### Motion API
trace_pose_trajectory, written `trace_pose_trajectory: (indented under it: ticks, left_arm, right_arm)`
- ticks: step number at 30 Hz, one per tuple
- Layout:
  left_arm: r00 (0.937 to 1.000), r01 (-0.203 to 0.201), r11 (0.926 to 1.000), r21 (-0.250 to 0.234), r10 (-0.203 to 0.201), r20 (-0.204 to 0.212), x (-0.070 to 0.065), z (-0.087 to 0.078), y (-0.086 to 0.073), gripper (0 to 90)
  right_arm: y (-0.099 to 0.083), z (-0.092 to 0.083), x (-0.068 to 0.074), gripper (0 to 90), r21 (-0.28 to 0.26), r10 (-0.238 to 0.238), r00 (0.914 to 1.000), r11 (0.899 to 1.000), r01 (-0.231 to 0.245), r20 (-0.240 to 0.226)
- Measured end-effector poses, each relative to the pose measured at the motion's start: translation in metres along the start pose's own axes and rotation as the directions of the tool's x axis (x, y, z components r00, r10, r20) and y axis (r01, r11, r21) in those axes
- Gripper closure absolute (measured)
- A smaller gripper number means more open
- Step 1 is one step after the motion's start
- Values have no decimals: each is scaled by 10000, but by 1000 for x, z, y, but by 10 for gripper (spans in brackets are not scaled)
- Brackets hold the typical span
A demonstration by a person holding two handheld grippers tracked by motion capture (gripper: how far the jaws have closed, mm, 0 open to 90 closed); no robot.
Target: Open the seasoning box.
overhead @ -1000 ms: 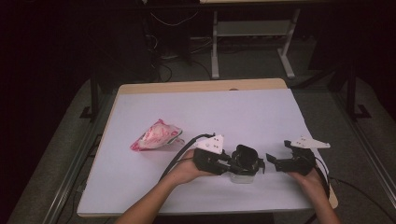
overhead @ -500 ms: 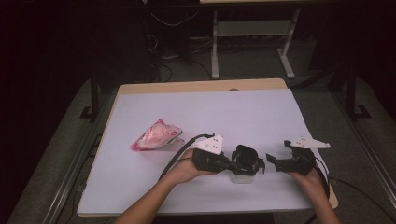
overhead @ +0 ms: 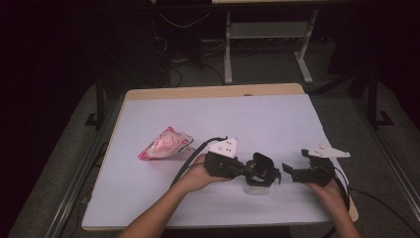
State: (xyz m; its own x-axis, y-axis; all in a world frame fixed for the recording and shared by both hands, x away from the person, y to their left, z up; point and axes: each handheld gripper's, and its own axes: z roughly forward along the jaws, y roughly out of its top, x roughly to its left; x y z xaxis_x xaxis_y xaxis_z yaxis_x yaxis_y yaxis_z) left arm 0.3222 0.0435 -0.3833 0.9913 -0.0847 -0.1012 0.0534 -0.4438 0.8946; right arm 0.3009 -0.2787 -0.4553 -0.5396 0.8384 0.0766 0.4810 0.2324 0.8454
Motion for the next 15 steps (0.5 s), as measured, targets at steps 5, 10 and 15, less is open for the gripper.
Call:
trace_pose_trajectory:
  ticks: [5,10,15]
  left_arm:
    - [10000,-38,9999,-116,37,-50,2,1,8,899]
    - [9999,-154,9997,-166,154,-47,4,4,18,899]
    - [9997,-259,9994,-225,259,-10,3,10,28,899]
  right_arm:
    - [0,0,-1,49,-12,20,10000,10000,-20,-42]
    - [0,0,0,48,-33,27,10000,10000,-27,-44]
    - [0,0,0,49,-11,10,10000,10000,-10,-41]
